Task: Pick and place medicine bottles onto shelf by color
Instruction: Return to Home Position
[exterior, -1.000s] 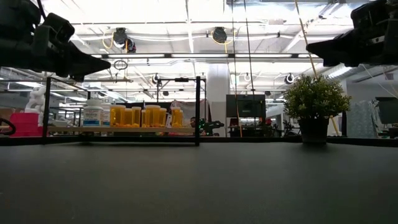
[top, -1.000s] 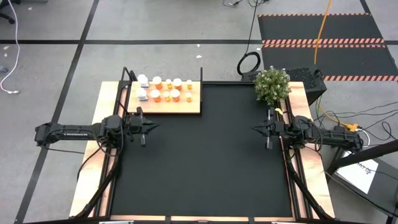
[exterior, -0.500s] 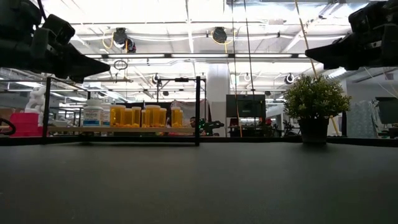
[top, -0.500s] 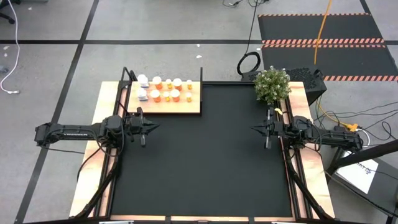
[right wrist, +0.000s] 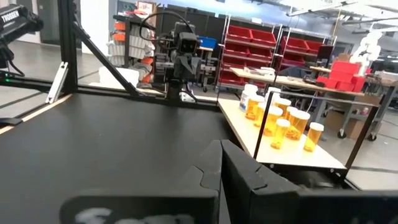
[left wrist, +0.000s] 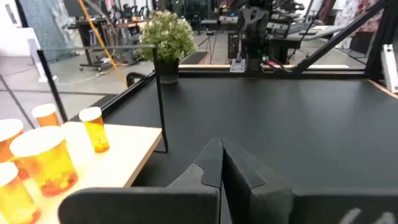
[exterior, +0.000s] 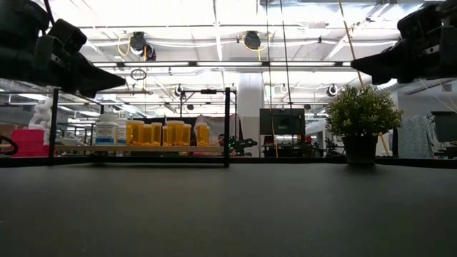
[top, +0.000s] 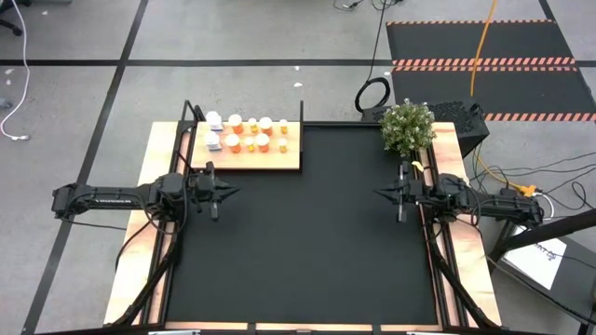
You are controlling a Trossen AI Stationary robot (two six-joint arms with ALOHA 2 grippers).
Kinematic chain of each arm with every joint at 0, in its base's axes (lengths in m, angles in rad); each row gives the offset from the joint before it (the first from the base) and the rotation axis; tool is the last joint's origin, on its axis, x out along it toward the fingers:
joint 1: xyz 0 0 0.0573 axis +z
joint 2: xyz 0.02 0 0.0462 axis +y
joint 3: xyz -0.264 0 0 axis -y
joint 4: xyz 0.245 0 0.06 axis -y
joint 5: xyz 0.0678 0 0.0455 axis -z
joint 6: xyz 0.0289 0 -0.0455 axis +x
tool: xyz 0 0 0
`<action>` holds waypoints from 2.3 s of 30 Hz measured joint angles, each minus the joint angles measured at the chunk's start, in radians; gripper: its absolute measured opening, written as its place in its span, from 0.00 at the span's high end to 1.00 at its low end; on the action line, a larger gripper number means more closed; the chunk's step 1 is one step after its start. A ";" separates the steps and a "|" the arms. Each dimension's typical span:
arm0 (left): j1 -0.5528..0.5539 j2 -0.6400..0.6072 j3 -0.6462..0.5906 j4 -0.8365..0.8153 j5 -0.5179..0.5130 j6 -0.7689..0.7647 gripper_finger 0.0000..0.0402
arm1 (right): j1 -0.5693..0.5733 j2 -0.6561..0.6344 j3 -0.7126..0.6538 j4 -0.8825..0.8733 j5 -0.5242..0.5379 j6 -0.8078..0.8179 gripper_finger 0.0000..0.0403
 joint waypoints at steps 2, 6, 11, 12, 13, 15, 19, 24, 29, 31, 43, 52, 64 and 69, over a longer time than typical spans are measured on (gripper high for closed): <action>0.000 0.000 0.000 0.007 0.015 0.007 0.99 | 0.000 0.000 0.000 -0.010 0.000 0.003 1.00; 0.000 0.000 0.000 0.007 0.016 0.006 0.99 | 0.000 0.000 0.000 -0.011 0.000 0.003 1.00; 0.000 0.000 0.000 0.006 0.018 0.002 0.99 | 0.000 0.000 0.000 -0.012 0.000 0.003 1.00; 0.000 0.000 0.000 0.006 0.018 0.004 0.99 | 0.000 0.000 0.000 -0.012 0.000 0.003 1.00; 0.000 0.000 0.000 0.006 0.018 0.011 0.99 | 0.000 0.000 0.000 -0.012 0.000 0.003 1.00; 0.000 0.000 0.000 0.005 0.019 0.029 0.99 | 0.000 0.000 0.000 -0.012 0.000 0.003 1.00; 0.000 0.000 0.000 0.014 0.068 0.037 0.99 | 0.000 0.000 0.000 -0.012 0.000 0.003 1.00; 0.000 0.000 0.000 0.013 0.085 0.012 1.00 | 0.000 0.000 0.000 -0.012 0.000 0.003 1.00; -0.018 -0.037 0.000 0.004 0.077 -0.012 1.00 | 0.000 0.000 0.000 -0.013 0.000 0.003 1.00; -0.036 -0.069 0.000 0.006 0.077 0.005 1.00 | 0.000 0.000 0.000 -0.013 0.000 0.003 1.00; -0.077 -0.308 0.006 -0.145 0.057 0.061 1.00 | 0.000 0.000 -0.001 -0.013 -0.001 0.003 1.00; -0.077 -0.297 0.011 -0.218 0.060 0.068 0.99 | 0.000 0.000 -0.001 -0.011 -0.005 0.003 1.00; -0.077 -0.297 0.011 -0.217 0.059 0.112 0.99 | 0.000 0.000 -0.001 -0.011 -0.005 0.003 1.00; -0.077 -0.297 0.010 -0.209 0.058 0.113 0.95 | 0.000 0.000 -0.001 -0.011 -0.005 0.003 1.00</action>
